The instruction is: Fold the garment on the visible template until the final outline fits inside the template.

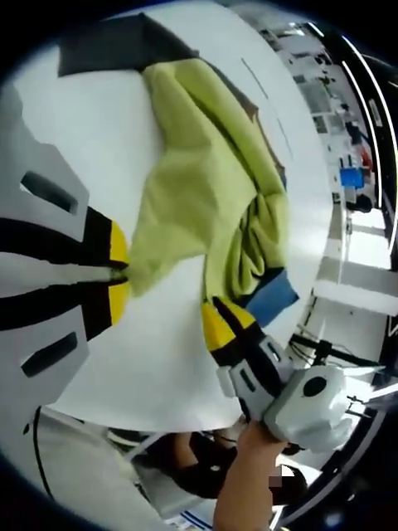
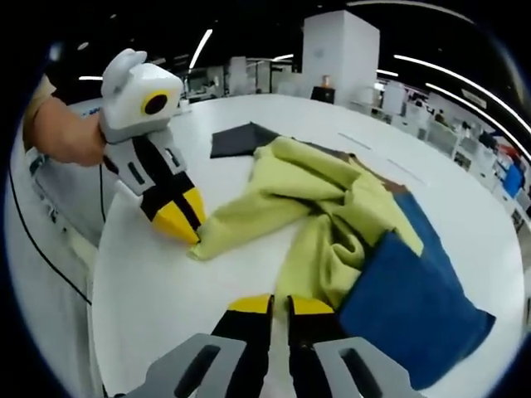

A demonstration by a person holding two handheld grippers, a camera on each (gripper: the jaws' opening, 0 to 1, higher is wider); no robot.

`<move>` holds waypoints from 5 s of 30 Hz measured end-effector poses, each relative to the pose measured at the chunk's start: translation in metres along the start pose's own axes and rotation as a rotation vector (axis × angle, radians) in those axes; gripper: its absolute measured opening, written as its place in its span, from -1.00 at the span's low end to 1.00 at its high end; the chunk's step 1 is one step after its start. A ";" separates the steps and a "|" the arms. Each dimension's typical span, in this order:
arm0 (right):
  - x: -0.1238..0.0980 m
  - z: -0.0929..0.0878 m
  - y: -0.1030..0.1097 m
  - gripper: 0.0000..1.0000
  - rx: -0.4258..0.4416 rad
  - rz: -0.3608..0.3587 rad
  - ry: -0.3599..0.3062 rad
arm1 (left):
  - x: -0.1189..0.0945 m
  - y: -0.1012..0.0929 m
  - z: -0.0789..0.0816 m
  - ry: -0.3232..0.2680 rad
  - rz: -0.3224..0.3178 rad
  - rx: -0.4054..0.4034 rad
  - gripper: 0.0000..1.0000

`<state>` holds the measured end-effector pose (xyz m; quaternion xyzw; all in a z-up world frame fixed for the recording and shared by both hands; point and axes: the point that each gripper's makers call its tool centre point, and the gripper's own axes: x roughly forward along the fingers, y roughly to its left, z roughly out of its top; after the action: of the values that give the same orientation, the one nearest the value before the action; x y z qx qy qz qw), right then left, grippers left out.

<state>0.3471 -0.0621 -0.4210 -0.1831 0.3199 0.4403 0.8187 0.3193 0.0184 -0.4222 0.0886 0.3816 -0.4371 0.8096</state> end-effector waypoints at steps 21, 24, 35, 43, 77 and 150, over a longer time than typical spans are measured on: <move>-0.011 -0.006 -0.007 -1.00 0.018 -0.034 0.002 | -0.016 0.014 -0.009 -0.005 0.022 -0.016 -0.99; -0.016 -0.007 -0.010 -1.00 0.038 -0.040 -0.003 | -0.019 0.015 -0.010 -0.007 0.022 -0.015 -0.99; -0.035 -0.014 -0.020 -1.00 0.088 -0.066 -0.009 | -0.037 0.027 -0.012 -0.022 0.036 -0.016 -1.00; -0.045 -0.018 -0.021 -1.00 0.087 -0.076 -0.002 | -0.051 0.043 -0.015 -0.040 0.069 -0.044 -1.00; -0.110 -0.002 -0.070 -1.00 0.126 -0.243 -0.101 | -0.128 0.117 0.011 -0.208 0.270 -0.147 -1.00; -0.144 -0.022 0.032 -1.00 0.096 -0.055 -0.064 | -0.181 0.066 -0.039 -0.134 0.190 -0.121 -1.00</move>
<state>0.2537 -0.1446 -0.3395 -0.1383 0.3091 0.4076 0.8481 0.2905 0.1930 -0.3360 0.0461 0.3423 -0.3398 0.8748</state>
